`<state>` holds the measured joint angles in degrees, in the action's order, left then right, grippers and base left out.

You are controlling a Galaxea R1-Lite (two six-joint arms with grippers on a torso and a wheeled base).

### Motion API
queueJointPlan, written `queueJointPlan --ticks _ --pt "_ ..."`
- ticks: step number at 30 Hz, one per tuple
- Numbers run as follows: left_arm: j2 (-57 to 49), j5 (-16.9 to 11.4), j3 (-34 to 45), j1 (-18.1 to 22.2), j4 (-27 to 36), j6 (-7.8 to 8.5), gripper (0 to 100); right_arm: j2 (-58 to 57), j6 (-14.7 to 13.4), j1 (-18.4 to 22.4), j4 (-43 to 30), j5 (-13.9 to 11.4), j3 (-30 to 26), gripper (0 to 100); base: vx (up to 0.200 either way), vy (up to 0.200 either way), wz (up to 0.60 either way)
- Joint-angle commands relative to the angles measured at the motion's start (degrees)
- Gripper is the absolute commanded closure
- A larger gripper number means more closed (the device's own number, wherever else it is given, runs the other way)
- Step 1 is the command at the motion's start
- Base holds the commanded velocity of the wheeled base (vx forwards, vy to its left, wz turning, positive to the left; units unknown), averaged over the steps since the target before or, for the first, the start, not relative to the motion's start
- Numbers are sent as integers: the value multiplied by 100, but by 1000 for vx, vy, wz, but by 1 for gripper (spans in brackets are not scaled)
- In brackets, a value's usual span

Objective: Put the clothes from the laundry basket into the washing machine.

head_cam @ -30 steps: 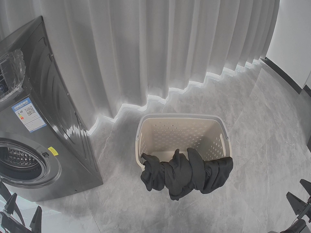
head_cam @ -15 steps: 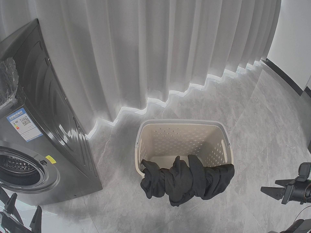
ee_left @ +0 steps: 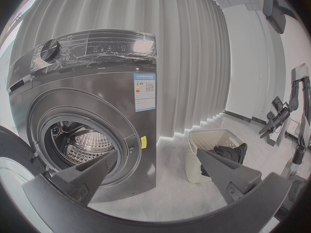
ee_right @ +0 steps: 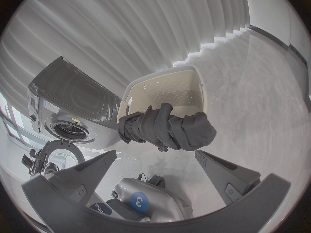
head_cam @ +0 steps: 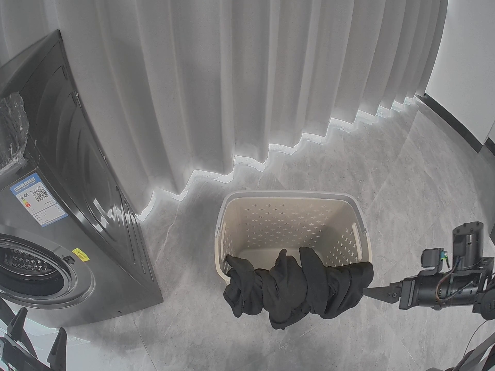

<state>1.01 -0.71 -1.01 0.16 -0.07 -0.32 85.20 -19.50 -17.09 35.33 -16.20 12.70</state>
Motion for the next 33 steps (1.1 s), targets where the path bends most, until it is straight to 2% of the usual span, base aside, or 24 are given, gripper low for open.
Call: queueJointPlan --ticks 1,6,11,21,24,26,27,33 --pt "-84 0 101 2 -1 -3 0 1280 -220 -251 563 29 39 0 0 0 0" --pt "-84 0 101 2 -1 -3 0 1877 -282 -216 1125 126 162 0 0 0 0" --pt "-84 0 101 2 -1 -3 0 2475 -528 -207 1855 311 180 0 0 0 0" --pt "-84 0 101 2 -1 -3 0 3556 -607 -216 2901 495 189 0 0 0 0" --pt "-84 0 101 2 -1 -3 0 3723 -748 -224 3129 504 206 0 0 0 0" --pt "-84 0 101 2 -1 -3 0 3908 -994 -242 3490 557 215 0 0 0 0" --pt "-84 0 101 2 -1 -3 0 3969 -1011 -242 3595 592 233 0 0 0 0" --pt "-84 0 101 2 -1 -3 0 4207 -1038 -233 3753 662 382 0 0 0 0"
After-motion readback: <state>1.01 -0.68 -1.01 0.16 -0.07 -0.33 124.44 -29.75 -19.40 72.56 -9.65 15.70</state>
